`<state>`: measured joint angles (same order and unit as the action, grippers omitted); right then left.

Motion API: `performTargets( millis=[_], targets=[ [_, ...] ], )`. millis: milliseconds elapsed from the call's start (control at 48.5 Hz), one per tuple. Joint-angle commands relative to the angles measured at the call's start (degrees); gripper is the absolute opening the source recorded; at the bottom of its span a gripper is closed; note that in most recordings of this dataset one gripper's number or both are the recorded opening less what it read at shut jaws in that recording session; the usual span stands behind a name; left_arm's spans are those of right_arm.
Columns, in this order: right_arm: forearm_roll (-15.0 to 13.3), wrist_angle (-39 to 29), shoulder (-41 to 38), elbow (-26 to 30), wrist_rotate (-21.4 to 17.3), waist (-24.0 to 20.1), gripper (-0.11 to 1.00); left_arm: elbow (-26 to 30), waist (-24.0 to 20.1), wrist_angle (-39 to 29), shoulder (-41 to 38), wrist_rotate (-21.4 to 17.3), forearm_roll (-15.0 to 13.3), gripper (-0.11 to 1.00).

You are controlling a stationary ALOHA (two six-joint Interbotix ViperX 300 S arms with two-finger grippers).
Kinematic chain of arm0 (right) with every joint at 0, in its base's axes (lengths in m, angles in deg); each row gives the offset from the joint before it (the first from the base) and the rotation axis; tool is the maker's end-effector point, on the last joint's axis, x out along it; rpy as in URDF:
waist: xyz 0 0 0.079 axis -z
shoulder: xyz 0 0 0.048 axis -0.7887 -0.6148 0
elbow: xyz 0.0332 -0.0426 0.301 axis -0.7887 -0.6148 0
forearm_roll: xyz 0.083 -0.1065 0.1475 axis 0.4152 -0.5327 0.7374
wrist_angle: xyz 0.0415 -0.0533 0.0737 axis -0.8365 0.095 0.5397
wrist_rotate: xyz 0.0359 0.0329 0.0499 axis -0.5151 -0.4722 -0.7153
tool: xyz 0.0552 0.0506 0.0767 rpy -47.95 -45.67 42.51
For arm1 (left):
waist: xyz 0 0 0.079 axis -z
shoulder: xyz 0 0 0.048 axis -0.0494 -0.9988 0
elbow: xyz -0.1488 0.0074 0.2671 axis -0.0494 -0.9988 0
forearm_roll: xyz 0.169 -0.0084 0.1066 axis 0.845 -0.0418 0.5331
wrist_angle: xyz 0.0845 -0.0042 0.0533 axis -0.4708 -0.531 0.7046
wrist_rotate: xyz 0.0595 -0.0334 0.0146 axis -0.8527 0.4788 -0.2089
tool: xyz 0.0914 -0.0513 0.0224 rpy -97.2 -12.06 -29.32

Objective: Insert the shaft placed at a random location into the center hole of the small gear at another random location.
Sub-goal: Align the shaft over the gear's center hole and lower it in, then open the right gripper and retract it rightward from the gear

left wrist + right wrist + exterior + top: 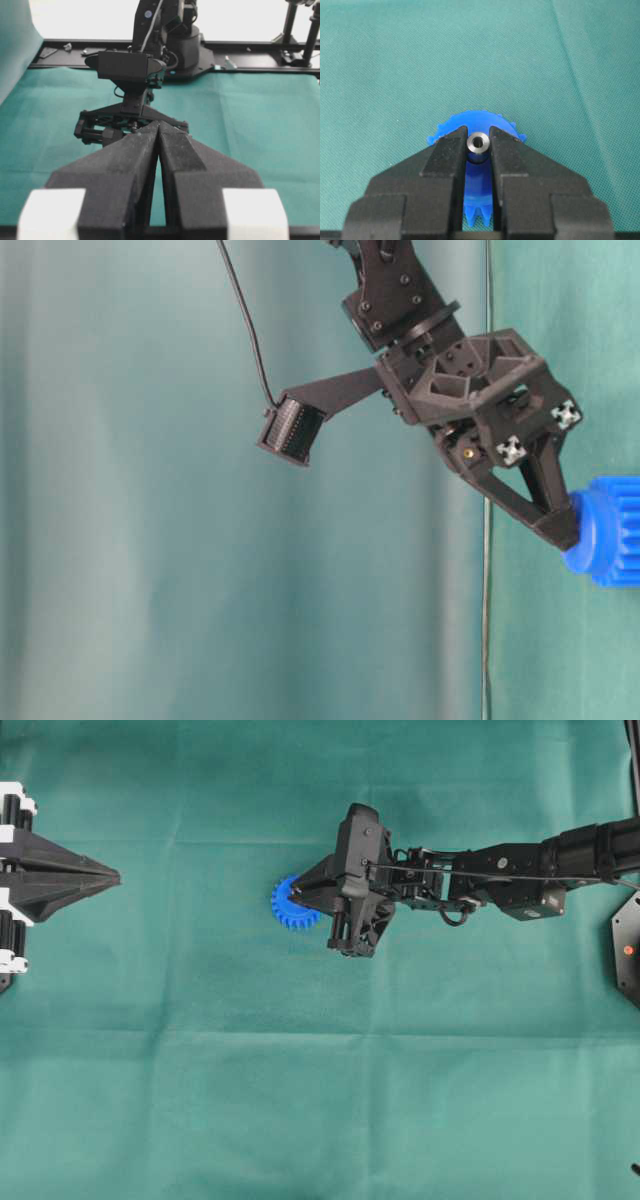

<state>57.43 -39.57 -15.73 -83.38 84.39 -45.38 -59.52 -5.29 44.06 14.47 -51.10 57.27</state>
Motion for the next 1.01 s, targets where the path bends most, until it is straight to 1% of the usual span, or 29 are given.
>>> performTargets(
  millis=[0,247,268,309,371,391,453,494,515,639,989],
  targets=[
    [0.1,0.4,0.9,1.1,0.4,0.1,0.13,1.1,-0.2,0.4,-0.5,0.1,0.1,0.00],
    [0.2,0.5,0.9,1.1,0.4,0.2,0.15,1.1,-0.2,0.4,-0.4,0.1,0.1,0.00],
    [0.1,0.5,0.9,1.1,0.4,0.2,0.18,1.1,-0.2,0.4,-0.4,0.1,0.1,0.00],
    [0.2,0.6,0.9,1.1,0.4,0.2,0.28,1.1,-0.2,0.4,-0.4,0.1,0.1,0.00],
    [0.4,0.7,0.9,1.2,0.4,0.2,0.45,1.1,-0.2,0.4,-0.4,0.1,0.1,0.00],
    [0.4,0.8,0.9,1.2,0.4,0.2,0.53,1.1,-0.2,0.4,-0.5,0.1,0.1,0.00],
    [0.4,1.1,0.9,1.2,0.4,0.2,0.70,1.1,-0.2,0.4,-0.4,0.1,0.1,0.00],
    [0.4,1.1,0.9,1.2,0.4,0.2,0.77,1.1,-0.2,0.4,-0.5,0.1,0.1,0.00],
    [0.4,1.1,0.9,1.2,0.4,0.2,0.78,1.1,-0.2,0.4,-0.4,0.1,0.1,0.00],
    [0.4,0.9,1.7,1.2,0.5,0.3,0.76,1.1,-0.2,0.4,-0.5,0.1,0.1,0.00],
    [0.3,-0.1,9.0,-0.4,0.8,0.2,0.75,1.1,-0.2,0.4,-0.4,0.1,0.1,0.00]
  ],
)
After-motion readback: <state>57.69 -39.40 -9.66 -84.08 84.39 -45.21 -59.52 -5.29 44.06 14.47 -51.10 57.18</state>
